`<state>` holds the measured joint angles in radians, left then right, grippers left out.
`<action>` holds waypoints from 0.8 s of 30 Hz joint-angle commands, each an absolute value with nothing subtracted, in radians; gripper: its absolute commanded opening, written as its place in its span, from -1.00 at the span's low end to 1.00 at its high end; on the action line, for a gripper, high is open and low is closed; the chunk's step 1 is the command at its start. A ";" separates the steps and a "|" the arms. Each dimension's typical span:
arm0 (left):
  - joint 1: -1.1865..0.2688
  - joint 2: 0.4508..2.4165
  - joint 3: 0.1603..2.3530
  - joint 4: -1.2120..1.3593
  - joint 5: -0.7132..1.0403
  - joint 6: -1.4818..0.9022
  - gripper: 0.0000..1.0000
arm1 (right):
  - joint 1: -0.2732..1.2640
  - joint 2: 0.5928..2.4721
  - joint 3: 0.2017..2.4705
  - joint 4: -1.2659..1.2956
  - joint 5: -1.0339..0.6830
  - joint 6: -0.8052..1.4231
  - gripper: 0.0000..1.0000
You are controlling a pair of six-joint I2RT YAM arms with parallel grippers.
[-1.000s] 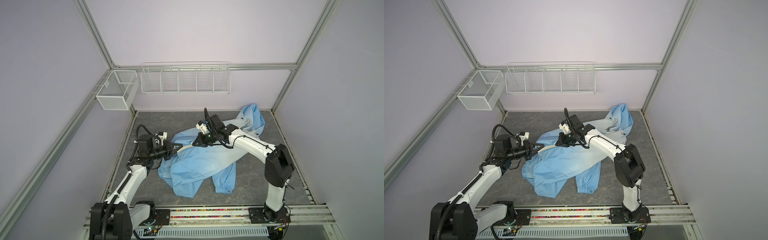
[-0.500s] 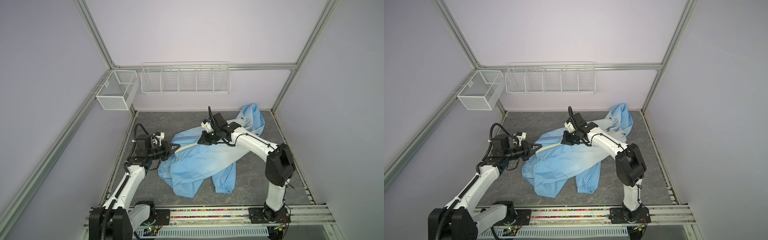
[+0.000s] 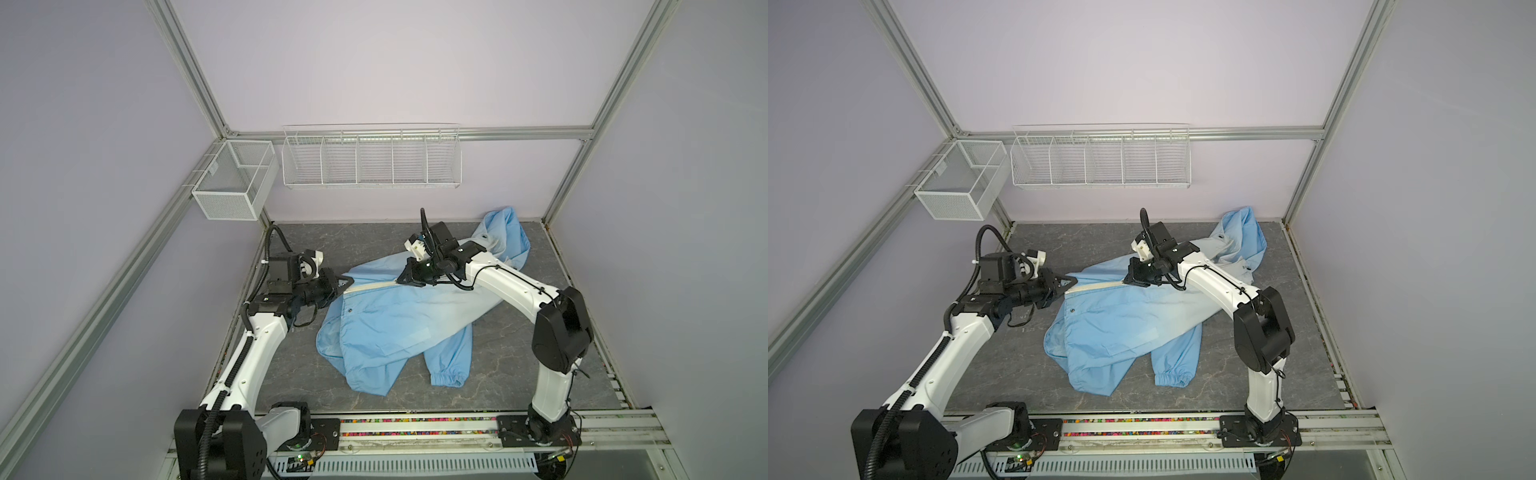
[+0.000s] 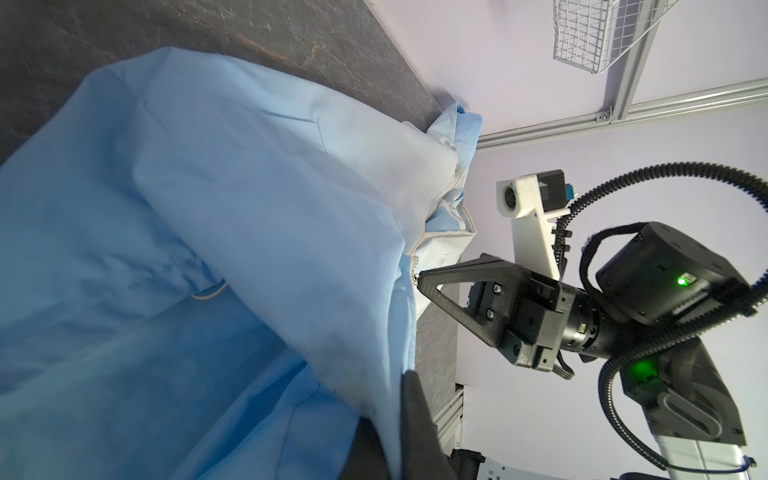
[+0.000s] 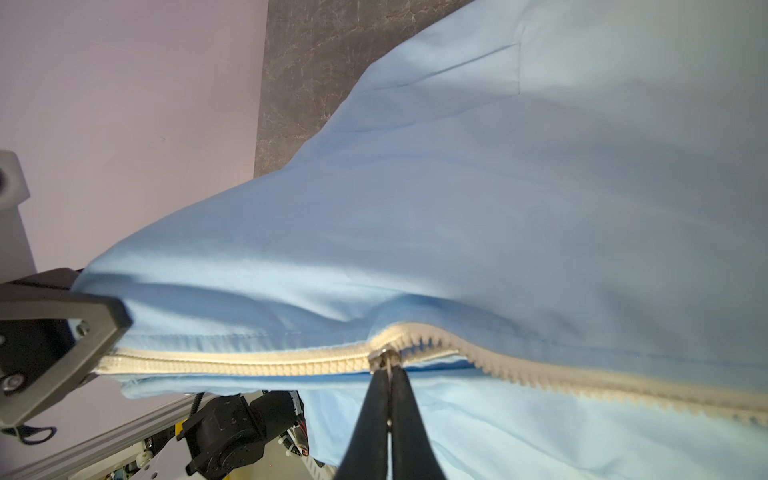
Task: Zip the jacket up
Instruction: 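Pull the slider toward the collar with the right gripper while left holds hem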
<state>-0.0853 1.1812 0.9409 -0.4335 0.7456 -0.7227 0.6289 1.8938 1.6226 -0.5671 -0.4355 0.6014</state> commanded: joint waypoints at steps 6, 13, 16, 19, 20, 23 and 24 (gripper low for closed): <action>-0.076 1.271 1.053 -0.412 0.758 -0.701 -1.00 | 0.584 1.866 1.647 -0.570 -0.420 0.621 -0.85; -0.077 1.277 1.057 -0.405 0.730 -0.696 -1.00 | 0.560 1.886 1.669 -0.616 -0.370 0.625 -0.85; -0.077 1.286 1.088 -0.427 0.711 -0.683 -1.00 | 0.547 1.890 1.677 -0.631 -0.361 0.618 -0.85; -0.077 1.296 1.118 -0.450 0.683 -0.670 -1.00 | 0.534 1.893 1.681 -0.645 -0.351 0.614 -0.85; -0.077 1.297 1.127 -0.454 0.673 -0.667 -1.00 | 0.529 1.894 1.680 -0.647 -0.351 0.615 -0.85; -0.077 1.300 1.138 -0.456 0.651 -0.667 -1.00 | 0.519 1.894 1.680 -0.653 -0.344 0.611 -0.85; -0.077 1.301 1.140 -0.457 0.649 -0.664 -1.00 | 0.517 1.894 1.681 -0.653 -0.344 0.610 -0.85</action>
<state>-0.0860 1.3018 1.0996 -0.4480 0.7029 -0.6945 0.5430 1.8912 1.6646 -0.6071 -0.4068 0.6167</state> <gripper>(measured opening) 0.056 0.076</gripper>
